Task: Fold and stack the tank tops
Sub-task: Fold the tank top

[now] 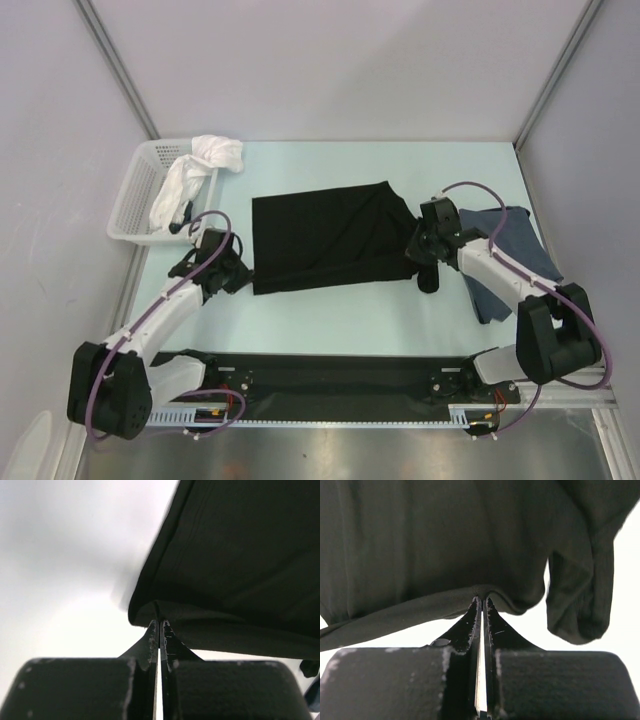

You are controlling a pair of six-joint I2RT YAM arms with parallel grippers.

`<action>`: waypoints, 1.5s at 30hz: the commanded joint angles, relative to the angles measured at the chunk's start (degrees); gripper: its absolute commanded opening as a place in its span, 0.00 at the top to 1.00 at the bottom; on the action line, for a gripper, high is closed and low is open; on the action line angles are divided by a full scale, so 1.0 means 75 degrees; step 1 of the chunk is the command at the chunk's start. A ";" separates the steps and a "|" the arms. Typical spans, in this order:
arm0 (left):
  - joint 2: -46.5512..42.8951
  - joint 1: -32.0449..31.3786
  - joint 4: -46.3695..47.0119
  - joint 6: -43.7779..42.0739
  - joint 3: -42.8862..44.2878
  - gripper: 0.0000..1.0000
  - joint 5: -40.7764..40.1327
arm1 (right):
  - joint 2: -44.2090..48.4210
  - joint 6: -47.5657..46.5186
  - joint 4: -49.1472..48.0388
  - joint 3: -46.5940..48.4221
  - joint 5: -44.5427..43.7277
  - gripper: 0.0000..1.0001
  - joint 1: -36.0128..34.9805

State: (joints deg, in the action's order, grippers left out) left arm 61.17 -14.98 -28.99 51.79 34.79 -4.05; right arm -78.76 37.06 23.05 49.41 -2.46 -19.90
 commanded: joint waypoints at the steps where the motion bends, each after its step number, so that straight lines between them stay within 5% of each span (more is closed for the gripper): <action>1: 0.0444 0.0158 0.0385 -0.0261 0.0518 1.00 0.0037 | -0.0395 -0.0242 -0.0284 0.0490 0.0070 1.00 0.0192; 29: 0.3409 0.0861 0.0713 -0.0847 0.2416 1.00 0.0048 | -0.2635 -0.0219 -0.0413 0.2072 0.0129 1.00 0.0579; 45: 0.3762 0.0861 0.0901 -0.1198 0.2873 0.99 -0.0162 | -0.2893 -0.0054 -0.0554 0.2131 -0.0141 1.00 0.0614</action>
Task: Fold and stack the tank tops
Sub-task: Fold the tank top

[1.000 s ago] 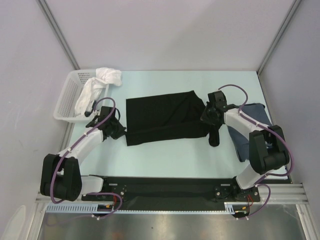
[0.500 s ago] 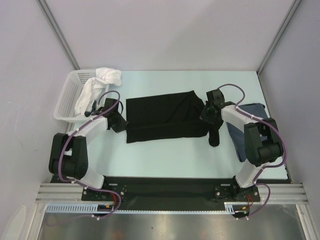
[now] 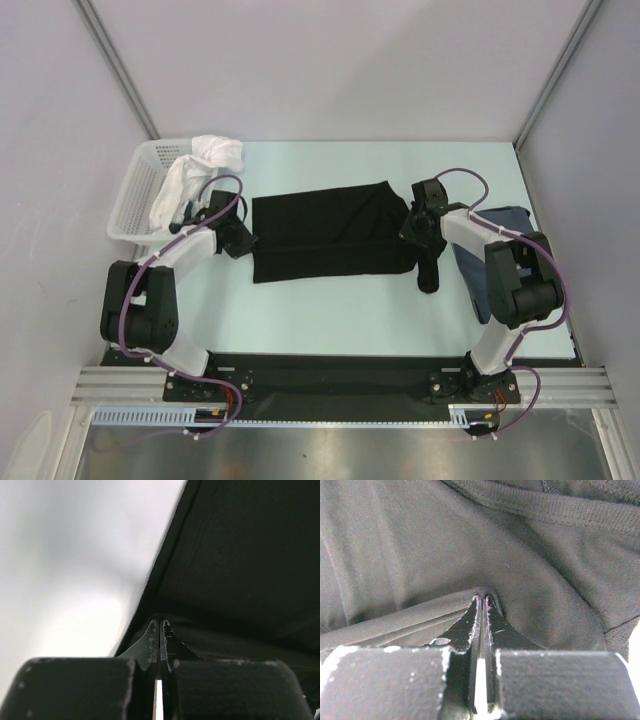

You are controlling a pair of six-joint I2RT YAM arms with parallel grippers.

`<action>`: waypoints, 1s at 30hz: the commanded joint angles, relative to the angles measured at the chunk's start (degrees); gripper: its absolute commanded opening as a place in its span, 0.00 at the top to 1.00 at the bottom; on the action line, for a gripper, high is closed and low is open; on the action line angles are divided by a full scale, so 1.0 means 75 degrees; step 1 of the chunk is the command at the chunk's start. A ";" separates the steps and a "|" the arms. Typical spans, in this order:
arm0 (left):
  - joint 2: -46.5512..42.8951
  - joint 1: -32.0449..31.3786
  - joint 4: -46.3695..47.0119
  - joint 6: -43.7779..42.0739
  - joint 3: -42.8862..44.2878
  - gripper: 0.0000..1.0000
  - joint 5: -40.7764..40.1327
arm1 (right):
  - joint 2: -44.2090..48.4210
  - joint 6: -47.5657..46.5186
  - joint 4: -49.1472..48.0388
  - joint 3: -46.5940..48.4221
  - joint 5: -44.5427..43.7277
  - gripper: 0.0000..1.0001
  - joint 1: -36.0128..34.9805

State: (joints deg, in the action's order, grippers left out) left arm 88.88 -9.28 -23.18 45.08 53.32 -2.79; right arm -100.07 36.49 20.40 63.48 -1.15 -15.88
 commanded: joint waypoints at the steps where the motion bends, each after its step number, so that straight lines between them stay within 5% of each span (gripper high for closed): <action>1: 0.0206 0.0112 0.0103 -0.0350 0.0449 0.96 -0.0343 | -0.0098 0.0021 -0.0189 0.0277 -0.0293 1.00 0.0078; 4: 0.0395 0.0089 0.0079 -0.0759 0.0613 0.84 -0.0343 | -0.0168 0.0010 -0.0166 0.0313 -0.0281 0.87 0.0090; 5: 0.0326 0.0100 0.0241 -0.0842 0.0486 0.73 -0.0366 | -0.0169 -0.0014 -0.0166 0.0324 -0.0281 0.75 0.0090; 6: 0.0186 0.0100 0.0336 -0.0889 0.0368 0.43 -0.0518 | -0.0146 -0.0025 -0.0177 0.0325 -0.0281 0.61 0.0101; 9: -0.0377 0.0100 0.0630 -0.0948 0.0039 0.11 -0.0787 | 0.0030 -0.0049 -0.0201 0.0324 -0.0292 0.60 0.0137; 18: -0.0765 0.0100 0.0804 -0.1873 0.1010 0.00 -0.0719 | -0.0189 -0.0961 -0.0388 0.1647 0.0083 0.66 0.0347; 30: 0.2527 0.0100 0.0419 -0.2553 0.3917 0.08 -0.0484 | -0.2920 -0.1923 -0.0482 0.4436 0.1523 0.61 0.0570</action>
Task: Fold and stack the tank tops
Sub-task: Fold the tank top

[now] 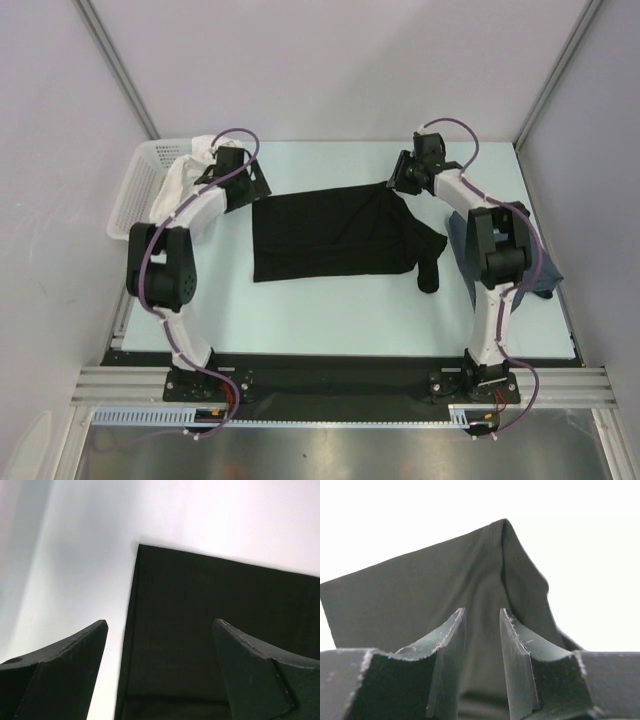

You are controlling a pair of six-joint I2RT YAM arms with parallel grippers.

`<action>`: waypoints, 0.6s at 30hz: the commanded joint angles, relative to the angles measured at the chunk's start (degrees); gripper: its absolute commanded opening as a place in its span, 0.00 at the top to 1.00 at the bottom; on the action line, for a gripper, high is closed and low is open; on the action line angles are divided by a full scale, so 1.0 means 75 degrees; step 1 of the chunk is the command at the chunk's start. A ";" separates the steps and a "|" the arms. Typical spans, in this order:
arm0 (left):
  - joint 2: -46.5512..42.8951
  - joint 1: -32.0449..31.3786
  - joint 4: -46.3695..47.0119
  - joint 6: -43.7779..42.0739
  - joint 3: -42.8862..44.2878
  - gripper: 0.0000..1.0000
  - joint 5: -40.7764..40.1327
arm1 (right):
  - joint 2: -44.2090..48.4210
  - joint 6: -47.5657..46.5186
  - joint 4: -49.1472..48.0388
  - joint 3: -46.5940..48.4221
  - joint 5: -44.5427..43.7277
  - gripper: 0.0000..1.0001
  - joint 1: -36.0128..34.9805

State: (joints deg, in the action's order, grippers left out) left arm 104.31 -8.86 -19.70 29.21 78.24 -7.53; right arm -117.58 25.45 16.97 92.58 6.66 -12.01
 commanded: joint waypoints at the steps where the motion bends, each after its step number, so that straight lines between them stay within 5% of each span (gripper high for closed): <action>1: 0.0610 0.0045 -0.0033 -0.0519 0.0747 0.09 0.0218 | -0.0971 -0.0568 -0.0025 0.0942 0.0693 0.60 0.0113; 7: 0.1536 0.0057 -0.0361 -0.0754 0.1767 0.09 0.0113 | -0.1911 -0.0581 -0.0118 0.2126 0.1022 0.43 0.0265; 18: 0.2720 0.0104 -0.0431 -0.0684 0.2564 0.10 0.0313 | -0.3225 -0.0616 0.0526 0.3710 0.0906 0.52 0.0324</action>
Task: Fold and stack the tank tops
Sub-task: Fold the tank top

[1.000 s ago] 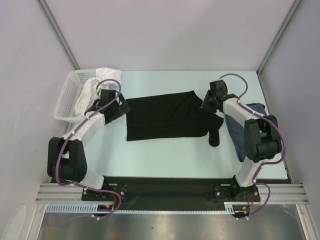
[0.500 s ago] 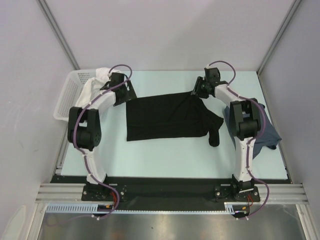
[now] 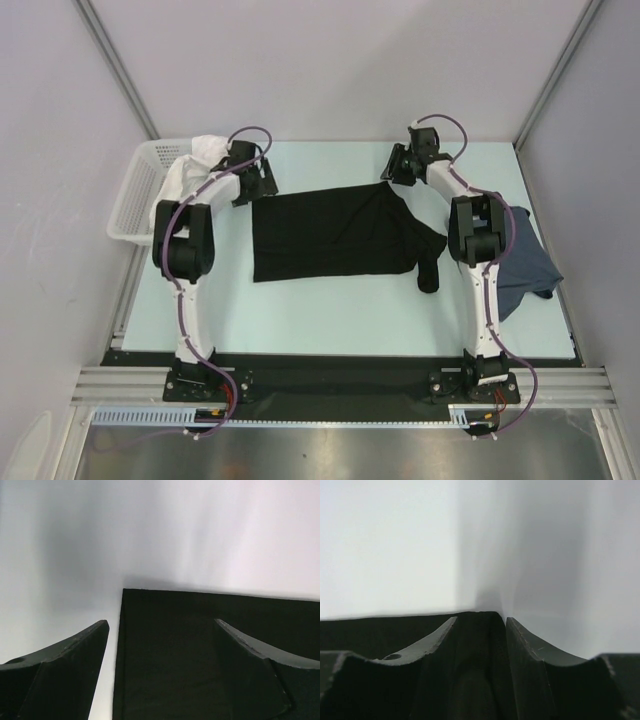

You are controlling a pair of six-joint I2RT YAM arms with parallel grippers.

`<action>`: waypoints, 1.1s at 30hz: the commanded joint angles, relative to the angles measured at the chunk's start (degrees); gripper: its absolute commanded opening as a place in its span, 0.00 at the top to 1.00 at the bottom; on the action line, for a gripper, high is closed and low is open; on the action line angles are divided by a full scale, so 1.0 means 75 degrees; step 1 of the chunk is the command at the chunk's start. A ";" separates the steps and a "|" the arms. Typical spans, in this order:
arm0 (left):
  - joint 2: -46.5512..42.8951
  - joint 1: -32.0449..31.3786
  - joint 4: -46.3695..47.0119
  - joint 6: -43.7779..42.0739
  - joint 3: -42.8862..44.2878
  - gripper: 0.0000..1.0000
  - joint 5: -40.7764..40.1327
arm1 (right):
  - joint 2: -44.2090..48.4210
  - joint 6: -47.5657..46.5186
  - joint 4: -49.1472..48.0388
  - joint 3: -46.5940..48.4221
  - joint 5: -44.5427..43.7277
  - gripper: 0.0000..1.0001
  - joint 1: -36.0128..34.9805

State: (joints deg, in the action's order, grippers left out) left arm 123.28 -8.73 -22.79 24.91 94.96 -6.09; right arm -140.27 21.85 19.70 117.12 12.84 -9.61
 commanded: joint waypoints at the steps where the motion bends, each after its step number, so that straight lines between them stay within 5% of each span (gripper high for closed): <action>1: 0.0249 0.0109 -0.0113 -0.0087 0.0381 0.11 0.0120 | -0.0293 -0.0147 0.0197 0.0473 0.0092 0.52 -0.0008; 6: 0.0542 0.0191 -0.0091 -0.0016 0.0534 0.16 0.0413 | -0.0504 -0.0182 0.0209 0.0614 0.0198 0.52 -0.0032; 15: 0.0999 0.0356 -0.0489 0.0089 0.1201 0.30 0.0577 | -0.0774 -0.0194 0.0338 0.0907 0.0093 0.86 -0.0079; 19: 0.1187 0.0379 -0.0688 0.0148 0.1436 0.36 0.0519 | -0.0774 -0.0183 0.0326 0.0907 0.0081 0.94 -0.0079; 25: 0.1480 0.0426 -0.1087 0.0241 0.1917 0.67 0.0496 | -0.0739 -0.0171 0.0326 0.0931 0.0104 1.00 -0.0090; 26: 0.1468 0.0426 -0.1087 0.0230 0.1929 0.91 0.0495 | -0.0739 -0.0171 0.0326 0.0942 0.0093 1.00 -0.0079; 27: 0.1457 0.0426 -0.1087 0.0230 0.1940 1.00 0.0449 | -0.0728 -0.0171 0.0338 0.0977 0.0069 1.00 -0.0079; 33: 0.1141 0.0414 -0.1051 0.0090 0.2023 1.00 0.0238 | -0.0377 -0.0241 0.0361 0.0931 -0.0083 1.00 -0.0090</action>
State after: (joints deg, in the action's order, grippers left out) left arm 133.58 -5.80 -29.85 26.37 107.48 -2.87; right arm -144.86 20.88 21.78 121.93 13.30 -9.91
